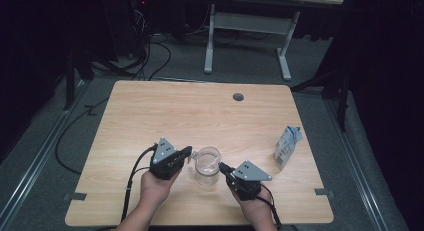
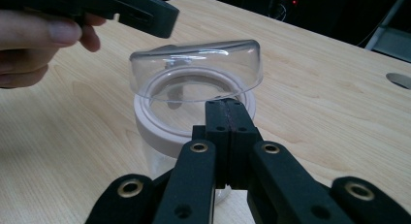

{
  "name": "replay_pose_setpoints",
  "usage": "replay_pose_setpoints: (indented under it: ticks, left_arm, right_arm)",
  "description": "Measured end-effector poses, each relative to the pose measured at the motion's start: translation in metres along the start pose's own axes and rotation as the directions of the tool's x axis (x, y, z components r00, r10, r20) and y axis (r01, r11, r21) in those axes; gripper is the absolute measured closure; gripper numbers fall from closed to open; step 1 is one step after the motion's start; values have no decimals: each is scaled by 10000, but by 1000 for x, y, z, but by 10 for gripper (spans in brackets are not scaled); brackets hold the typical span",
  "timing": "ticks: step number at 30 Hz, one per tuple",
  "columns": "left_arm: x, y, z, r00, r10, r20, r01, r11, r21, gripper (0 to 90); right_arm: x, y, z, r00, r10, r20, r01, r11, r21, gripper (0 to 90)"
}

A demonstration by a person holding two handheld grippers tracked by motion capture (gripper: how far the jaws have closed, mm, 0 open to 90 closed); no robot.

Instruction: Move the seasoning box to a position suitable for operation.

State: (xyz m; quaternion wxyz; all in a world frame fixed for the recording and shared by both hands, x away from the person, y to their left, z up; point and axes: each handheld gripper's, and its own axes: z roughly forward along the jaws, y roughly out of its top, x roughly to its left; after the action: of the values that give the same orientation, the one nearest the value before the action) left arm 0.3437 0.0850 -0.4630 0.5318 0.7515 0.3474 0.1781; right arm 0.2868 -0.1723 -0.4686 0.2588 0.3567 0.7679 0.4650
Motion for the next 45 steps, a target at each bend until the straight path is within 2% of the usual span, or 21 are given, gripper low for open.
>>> replay_pose_setpoints:
  ticks: [7, 13, 19, 28, 36, 45]
  left_arm:
    - [-4, -24, -17, 9993, -291, 231, 290, 9996, 60, 900]
    - [-15, -38, -19, 9970, -420, 653, 416, 9991, 84, 900]
    - [-28, -39, -19, 9944, -242, 1028, 230, 9997, 124, 900]
    - [-38, -36, -15, 9917, -198, 1270, 178, 9997, 167, 900]
    - [-46, -32, -10, 9905, -107, 1373, 85, 9998, 164, 900]
    - [-49, -30, -8, 9902, -110, 1394, 100, 9999, 78, 900]
  right_arm:
    - [0, 1, -1, 10000, 11, -21, -11, 10000, -78, 900]
    - [1, 1, -1, 10000, 7, -6, -7, 10000, -68, 900]
    - [1, 1, 0, 10000, 66, -23, -66, 9999, -88, 900]
    - [1, 2, -2, 10000, 64, 16, -64, 9999, -154, 900]
    - [2, 3, -3, 10000, 56, -56, -58, 9998, -206, 900]
    - [3, 2, 0, 9998, 86, -181, -87, 9999, -74, 900]
